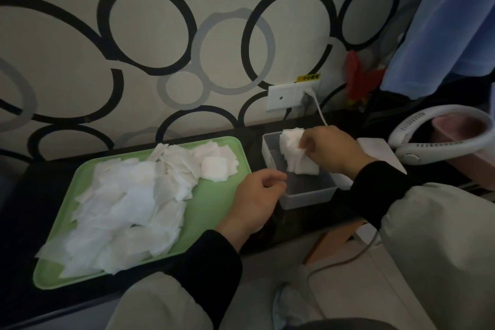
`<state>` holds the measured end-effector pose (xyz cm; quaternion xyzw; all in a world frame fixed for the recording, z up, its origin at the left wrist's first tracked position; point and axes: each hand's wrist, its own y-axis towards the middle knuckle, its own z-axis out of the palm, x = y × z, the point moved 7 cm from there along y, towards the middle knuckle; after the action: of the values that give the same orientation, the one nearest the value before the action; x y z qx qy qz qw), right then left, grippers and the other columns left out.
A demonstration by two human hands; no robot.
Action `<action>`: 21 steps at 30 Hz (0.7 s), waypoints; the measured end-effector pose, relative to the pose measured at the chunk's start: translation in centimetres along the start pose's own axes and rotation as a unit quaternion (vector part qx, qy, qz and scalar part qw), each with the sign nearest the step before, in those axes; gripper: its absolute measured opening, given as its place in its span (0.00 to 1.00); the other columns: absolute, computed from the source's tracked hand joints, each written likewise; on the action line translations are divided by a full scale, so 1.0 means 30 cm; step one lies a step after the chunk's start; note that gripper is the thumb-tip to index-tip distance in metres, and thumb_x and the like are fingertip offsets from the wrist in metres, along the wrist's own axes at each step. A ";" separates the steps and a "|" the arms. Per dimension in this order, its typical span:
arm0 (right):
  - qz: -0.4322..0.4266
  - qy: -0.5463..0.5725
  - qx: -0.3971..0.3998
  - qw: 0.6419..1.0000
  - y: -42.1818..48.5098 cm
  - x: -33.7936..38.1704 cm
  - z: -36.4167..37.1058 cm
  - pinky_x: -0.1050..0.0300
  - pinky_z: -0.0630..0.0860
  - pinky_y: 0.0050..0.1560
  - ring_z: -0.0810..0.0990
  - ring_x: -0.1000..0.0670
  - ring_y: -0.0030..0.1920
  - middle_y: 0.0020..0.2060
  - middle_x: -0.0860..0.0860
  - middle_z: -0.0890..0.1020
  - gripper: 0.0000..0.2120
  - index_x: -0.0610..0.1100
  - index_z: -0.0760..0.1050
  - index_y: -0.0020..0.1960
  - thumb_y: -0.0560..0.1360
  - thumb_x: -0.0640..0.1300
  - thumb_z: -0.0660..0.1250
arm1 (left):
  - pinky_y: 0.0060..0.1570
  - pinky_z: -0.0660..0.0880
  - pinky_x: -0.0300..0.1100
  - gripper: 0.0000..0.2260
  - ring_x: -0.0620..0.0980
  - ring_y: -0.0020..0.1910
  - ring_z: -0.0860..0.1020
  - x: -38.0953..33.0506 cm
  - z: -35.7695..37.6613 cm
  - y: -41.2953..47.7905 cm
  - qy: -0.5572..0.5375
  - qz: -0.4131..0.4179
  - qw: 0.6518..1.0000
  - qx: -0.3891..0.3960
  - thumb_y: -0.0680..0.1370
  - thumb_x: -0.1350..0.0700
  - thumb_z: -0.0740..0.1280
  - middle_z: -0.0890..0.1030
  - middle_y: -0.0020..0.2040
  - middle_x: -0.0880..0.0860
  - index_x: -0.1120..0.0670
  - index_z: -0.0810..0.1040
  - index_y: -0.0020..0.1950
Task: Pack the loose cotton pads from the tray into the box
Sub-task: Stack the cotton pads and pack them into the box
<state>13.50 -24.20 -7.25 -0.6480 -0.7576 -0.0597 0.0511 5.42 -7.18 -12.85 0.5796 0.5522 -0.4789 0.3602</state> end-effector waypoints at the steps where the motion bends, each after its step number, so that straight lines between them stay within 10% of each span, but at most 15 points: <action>1: 0.007 0.009 -0.003 1.000 -0.005 -0.004 -0.004 0.52 0.77 0.56 0.80 0.50 0.53 0.51 0.53 0.82 0.12 0.52 0.79 0.56 0.76 0.40 0.66 | 0.43 0.72 0.36 0.08 0.43 0.43 0.77 -0.002 -0.003 -0.001 -0.001 0.001 1.000 0.001 0.80 0.57 0.67 0.78 0.41 0.42 0.50 0.82 0.57; 21: -0.063 0.213 0.019 0.975 -0.079 0.437 -0.029 0.57 0.76 0.58 0.81 0.50 0.55 0.53 0.49 0.83 0.15 0.46 0.80 0.60 0.76 0.36 0.63 | 0.35 0.76 0.38 0.05 0.46 0.40 0.81 -0.026 -0.361 -0.096 -0.042 -0.013 0.992 -0.118 0.79 0.57 0.67 0.82 0.49 0.50 0.53 0.83 0.50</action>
<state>9.13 -11.89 -4.42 -0.5702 -0.7695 -0.1849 0.2202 4.34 3.20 -8.72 0.5058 0.5965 -0.4388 0.4426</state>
